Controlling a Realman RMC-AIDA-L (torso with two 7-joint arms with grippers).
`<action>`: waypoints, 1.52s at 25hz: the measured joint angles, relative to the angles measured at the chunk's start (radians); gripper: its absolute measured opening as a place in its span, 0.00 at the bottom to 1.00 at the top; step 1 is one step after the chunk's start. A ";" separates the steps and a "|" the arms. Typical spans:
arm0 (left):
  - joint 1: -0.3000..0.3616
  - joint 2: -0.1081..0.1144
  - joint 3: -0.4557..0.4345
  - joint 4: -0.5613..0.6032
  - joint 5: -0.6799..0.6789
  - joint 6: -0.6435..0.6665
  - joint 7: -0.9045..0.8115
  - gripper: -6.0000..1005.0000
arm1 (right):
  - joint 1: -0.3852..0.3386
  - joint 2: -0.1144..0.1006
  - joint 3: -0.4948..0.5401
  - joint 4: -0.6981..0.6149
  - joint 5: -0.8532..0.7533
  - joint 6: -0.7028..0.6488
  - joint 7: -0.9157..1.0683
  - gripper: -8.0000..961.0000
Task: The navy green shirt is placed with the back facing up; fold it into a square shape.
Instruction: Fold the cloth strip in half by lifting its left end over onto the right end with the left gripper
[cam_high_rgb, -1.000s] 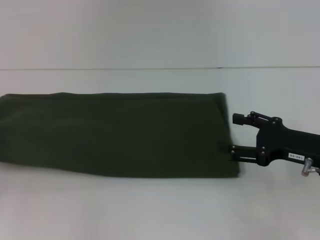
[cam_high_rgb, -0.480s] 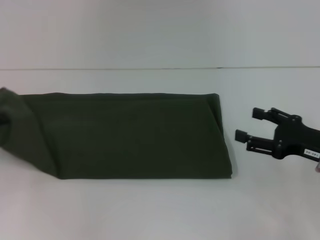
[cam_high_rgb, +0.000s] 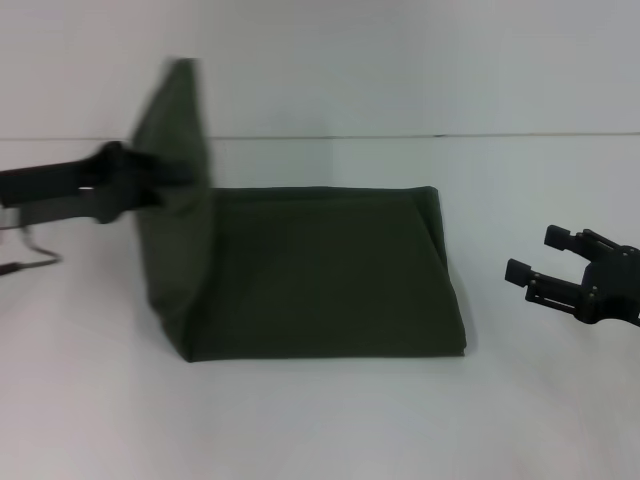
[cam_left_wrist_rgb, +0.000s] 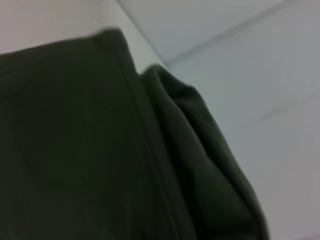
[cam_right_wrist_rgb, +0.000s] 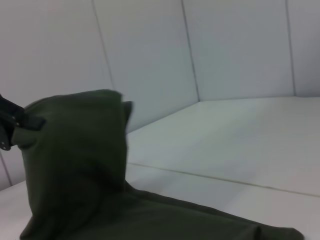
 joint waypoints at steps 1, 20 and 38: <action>-0.009 -0.017 0.026 -0.014 -0.025 -0.003 0.001 0.06 | -0.002 0.000 0.004 0.000 0.000 0.002 0.000 0.97; -0.042 -0.149 0.105 -0.419 -0.329 -0.297 0.317 0.06 | -0.018 0.000 0.025 0.023 0.000 -0.002 0.000 0.97; -0.155 -0.156 0.142 -0.614 -0.410 -0.445 0.499 0.06 | -0.027 -0.003 0.047 0.022 0.000 -0.028 0.000 0.95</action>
